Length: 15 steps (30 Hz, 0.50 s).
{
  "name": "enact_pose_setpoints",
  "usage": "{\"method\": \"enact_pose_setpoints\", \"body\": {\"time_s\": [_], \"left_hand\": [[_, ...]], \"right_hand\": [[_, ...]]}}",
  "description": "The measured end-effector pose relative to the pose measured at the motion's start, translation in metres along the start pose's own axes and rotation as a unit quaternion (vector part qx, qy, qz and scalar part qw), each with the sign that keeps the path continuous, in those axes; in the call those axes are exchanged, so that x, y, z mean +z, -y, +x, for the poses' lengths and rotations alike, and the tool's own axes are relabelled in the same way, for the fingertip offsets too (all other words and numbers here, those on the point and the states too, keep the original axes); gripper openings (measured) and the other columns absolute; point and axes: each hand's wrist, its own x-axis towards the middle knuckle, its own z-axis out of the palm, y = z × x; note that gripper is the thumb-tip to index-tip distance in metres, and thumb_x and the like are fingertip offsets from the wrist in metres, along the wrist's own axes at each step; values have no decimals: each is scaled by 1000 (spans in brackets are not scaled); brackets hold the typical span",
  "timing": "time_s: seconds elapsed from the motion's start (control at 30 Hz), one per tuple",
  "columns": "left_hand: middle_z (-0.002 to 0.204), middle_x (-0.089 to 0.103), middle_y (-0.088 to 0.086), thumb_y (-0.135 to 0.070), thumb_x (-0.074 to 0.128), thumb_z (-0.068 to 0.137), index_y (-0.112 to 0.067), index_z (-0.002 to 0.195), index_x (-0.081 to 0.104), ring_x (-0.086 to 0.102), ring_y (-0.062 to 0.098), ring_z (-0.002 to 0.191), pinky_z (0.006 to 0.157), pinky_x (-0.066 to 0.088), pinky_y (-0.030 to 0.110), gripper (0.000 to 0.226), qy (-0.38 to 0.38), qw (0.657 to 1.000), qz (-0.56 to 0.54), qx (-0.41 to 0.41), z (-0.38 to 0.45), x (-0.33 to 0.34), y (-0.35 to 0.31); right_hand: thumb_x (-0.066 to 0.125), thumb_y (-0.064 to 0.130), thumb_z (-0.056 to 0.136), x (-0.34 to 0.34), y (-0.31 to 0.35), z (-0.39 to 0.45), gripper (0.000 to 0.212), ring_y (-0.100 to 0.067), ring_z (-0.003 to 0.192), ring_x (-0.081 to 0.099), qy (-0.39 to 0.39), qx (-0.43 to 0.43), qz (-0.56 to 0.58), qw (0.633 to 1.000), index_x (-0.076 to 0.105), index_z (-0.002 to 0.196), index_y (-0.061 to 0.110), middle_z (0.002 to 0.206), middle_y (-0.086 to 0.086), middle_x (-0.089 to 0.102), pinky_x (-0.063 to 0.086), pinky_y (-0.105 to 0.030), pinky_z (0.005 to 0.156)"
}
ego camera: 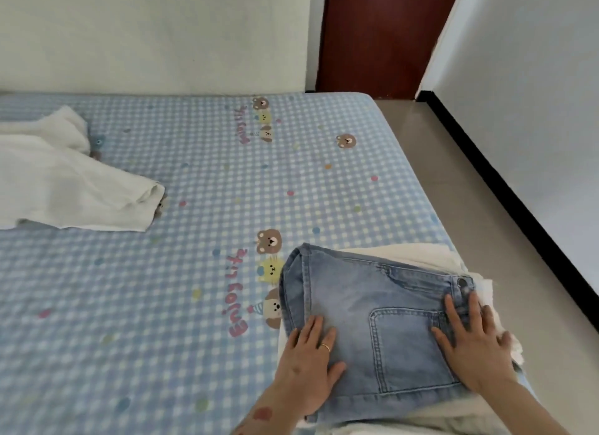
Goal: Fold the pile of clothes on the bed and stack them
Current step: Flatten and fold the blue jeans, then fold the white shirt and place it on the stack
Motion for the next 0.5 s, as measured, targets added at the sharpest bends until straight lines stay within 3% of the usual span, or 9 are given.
{"method": "enact_pose_setpoints", "body": {"time_s": [0.1, 0.17, 0.27, 0.33, 0.43, 0.5], "left_hand": [[160, 4, 2, -53, 25, 97, -26, 151, 9, 7, 15, 147, 117, 10, 31, 63, -28, 994, -26, -99, -56, -8, 54], [159, 8, 1, -51, 28, 97, -27, 151, 10, 15, 14, 145, 115, 17, 29, 62, -22, 980, -20, -198, -104, -17, 112], [159, 13, 1, -51, 35, 96, -24, 151, 8, 19, 15, 144, 113, 22, 29, 67, -13, 953, -2, -304, -180, -37, 214], [157, 17, 3, -52, 40, 94, -20, 151, 10, 22, 17, 143, 112, 26, 29, 72, -14, 938, -8, -347, -218, -50, 270], [157, 18, 3, -57, 44, 90, -19, 151, 10, 24, 18, 142, 111, 30, 29, 79, -26, 923, -1, -385, -264, -63, 341], [157, 14, 2, -61, 47, 87, -20, 151, 9, 25, 17, 141, 111, 30, 28, 86, -30, 920, 9, -391, -282, -67, 379]], "right_hand": [[25, 55, 96, -26, 29, -22, 66, -26, 147, 5, -8, 22, 47, 999, 4, 151, 25, 160, -4, -2, 18, -46, 117], [36, 44, 98, -42, 65, -45, 62, -23, 147, 11, 9, -13, 116, 993, 17, 150, 18, 159, -6, 15, 18, -40, 118], [47, 30, 97, -65, 151, -94, 56, -23, 145, 23, 43, -98, 186, 977, 27, 147, 12, 156, -11, 24, 21, -35, 114], [54, 21, 95, -78, 207, -122, 50, -26, 138, 37, 53, -152, 238, 958, 38, 141, 12, 149, -14, 37, 27, -31, 109], [49, 30, 97, -96, 293, -151, 44, -10, 131, 44, 65, -238, 241, 938, 37, 139, 24, 143, 5, 42, 33, -14, 97], [55, 28, 94, -103, 343, -162, 46, -7, 127, 49, 67, -268, 241, 930, 42, 137, 21, 137, 7, 48, 35, -12, 93]]}}
